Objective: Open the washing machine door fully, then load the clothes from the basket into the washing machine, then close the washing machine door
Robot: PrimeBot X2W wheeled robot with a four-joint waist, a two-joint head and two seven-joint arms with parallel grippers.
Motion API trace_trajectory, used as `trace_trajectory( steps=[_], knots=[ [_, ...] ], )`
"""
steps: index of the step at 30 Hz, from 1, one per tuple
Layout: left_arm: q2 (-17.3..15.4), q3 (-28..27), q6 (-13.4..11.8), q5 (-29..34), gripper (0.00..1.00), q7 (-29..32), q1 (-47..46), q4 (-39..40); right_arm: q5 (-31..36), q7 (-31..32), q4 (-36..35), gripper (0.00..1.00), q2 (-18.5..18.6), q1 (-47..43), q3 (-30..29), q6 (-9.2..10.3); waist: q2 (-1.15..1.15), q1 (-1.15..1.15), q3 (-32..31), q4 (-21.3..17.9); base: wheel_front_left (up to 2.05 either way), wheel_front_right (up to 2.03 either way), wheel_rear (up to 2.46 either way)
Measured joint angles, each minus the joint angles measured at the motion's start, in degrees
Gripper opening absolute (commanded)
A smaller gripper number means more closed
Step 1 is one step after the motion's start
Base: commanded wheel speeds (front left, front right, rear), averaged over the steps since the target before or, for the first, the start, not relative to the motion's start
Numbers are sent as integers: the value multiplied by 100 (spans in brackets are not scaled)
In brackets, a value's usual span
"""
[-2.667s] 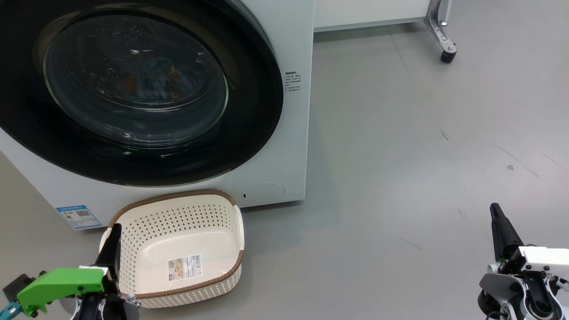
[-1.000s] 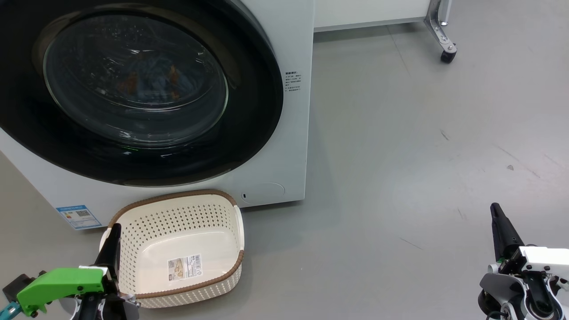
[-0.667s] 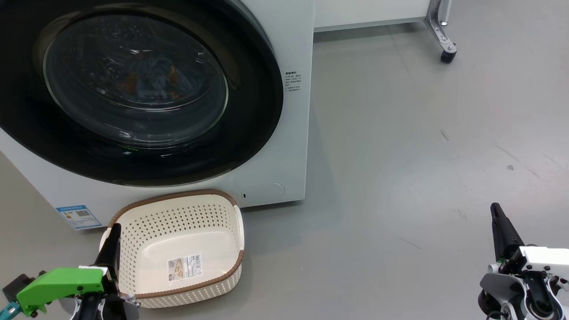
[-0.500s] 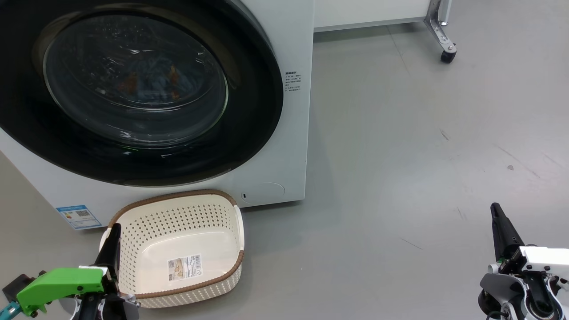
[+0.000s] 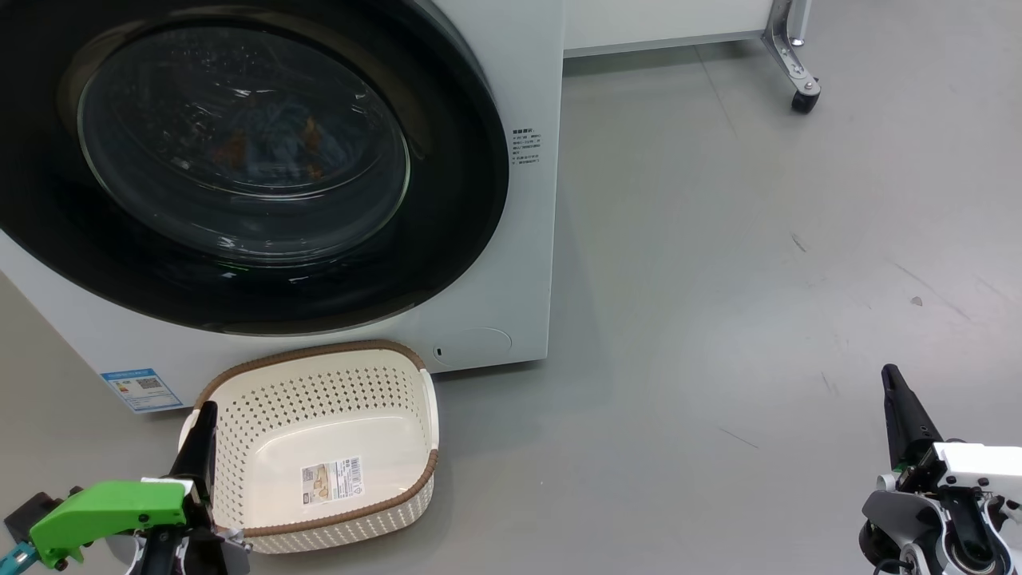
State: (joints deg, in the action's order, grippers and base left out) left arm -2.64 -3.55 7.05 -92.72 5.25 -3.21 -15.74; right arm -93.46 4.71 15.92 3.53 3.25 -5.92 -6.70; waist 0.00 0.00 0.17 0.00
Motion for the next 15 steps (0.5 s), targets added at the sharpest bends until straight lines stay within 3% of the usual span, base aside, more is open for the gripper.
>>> trace_trajectory(
  steps=[15],
  knots=[
    [0,-2,0,0,0,1,0,0,0,0,-2,0,-1,0,-7,0,0,0,0,0,0,0,0]
  ],
)
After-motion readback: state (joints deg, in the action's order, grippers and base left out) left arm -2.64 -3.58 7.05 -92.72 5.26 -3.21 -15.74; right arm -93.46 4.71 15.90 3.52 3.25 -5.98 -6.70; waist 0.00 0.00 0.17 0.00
